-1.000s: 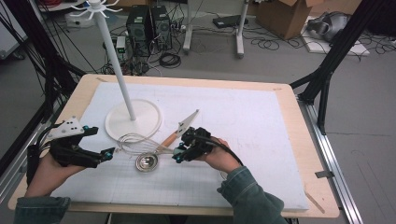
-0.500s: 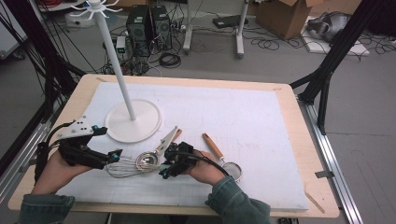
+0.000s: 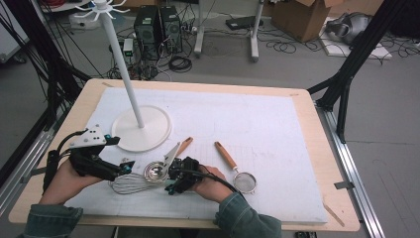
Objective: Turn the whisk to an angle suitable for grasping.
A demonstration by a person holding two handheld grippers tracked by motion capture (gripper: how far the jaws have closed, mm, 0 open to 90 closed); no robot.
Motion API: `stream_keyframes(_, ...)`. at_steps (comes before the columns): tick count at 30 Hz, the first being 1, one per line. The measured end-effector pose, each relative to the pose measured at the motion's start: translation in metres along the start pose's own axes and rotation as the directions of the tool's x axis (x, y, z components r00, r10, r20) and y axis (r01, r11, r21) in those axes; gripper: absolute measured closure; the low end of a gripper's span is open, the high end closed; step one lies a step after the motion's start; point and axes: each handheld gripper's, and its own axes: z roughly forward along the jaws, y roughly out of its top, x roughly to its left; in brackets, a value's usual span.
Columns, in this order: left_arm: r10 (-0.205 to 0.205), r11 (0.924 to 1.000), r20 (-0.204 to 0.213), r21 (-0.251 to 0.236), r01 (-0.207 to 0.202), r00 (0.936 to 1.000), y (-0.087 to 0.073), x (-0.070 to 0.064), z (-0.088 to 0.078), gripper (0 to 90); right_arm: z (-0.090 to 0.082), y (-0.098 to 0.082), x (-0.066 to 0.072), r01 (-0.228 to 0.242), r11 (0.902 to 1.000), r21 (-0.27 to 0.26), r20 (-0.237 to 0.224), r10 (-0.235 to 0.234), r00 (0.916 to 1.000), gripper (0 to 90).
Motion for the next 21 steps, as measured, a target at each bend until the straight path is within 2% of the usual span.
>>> stream_keyframes(2, 0.013, 0.9999, 0.007, 0.0, -0.013, 0.9999, 0.0, 0.0, 0.003, 5.3, 0.003, 0.001, 0.001, -0.015, 0.9995, 0.027, 0.0, 0.015, 0.9999, 68.1)
stream_keyframes(4, 0.018, 0.9998, 0.008, -0.002, -0.018, 0.9998, 0.0, 0.0, 0.004, 5.3, 0.005, 0.001, 0.001, -0.008, 0.9998, 0.021, 0.006, 0.008, 1.0, 67.9)
stream_keyframes(6, 0.048, 0.9989, 0.019, -0.001, -0.048, 0.9987, -0.001, -0.001, 0.009, 5.3, 0.006, 0.001, 0.0, -0.009, 0.9998, 0.019, 0.005, 0.009, 0.9999, 67.7)
stream_keyframes(8, 0.059, 0.9983, 0.024, -0.002, -0.059, 0.998, -0.001, -0.002, 0.011, 5.9, 0.005, 0.001, -0.001, -0.016, 0.9998, 0.011, 0.014, 0.016, 0.9998, 62.5)
stream_keyframes(11, 0.088, 0.9962, 0.046, -0.001, -0.088, 0.9951, -0.002, -0.002, 0.016, 8.4, 0.004, 0.0, -0.001, -0.029, 0.9995, 0.016, 0.011, 0.029, 0.9995, 60.1)
stream_keyframes(14, 0.093, 0.9956, 0.058, 0.001, -0.093, 0.994, -0.001, -0.003, 0.021, 8.5, 0.002, -0.003, -0.001, -0.031, 0.9995, 0.013, 0.014, 0.03, 0.9994, 59.3)
stream_keyframes(15, 0.101, 0.9948, 0.063, 0.002, -0.102, 0.9929, 0.0, -0.004, 0.022, 9.0, 0.001, -0.003, -0.002, -0.017, 0.9998, 0.003, 0.022, 0.017, 0.9996, 58.2)
stream_keyframes(21, 0.144, 0.9892, 0.117, 0.01, -0.146, 0.9827, 0.004, -0.01, 0.032, 12.9, -0.011, -0.012, -0.003, -0.023, 0.9996, -0.015, 0.026, 0.024, 0.9994, 54.4)
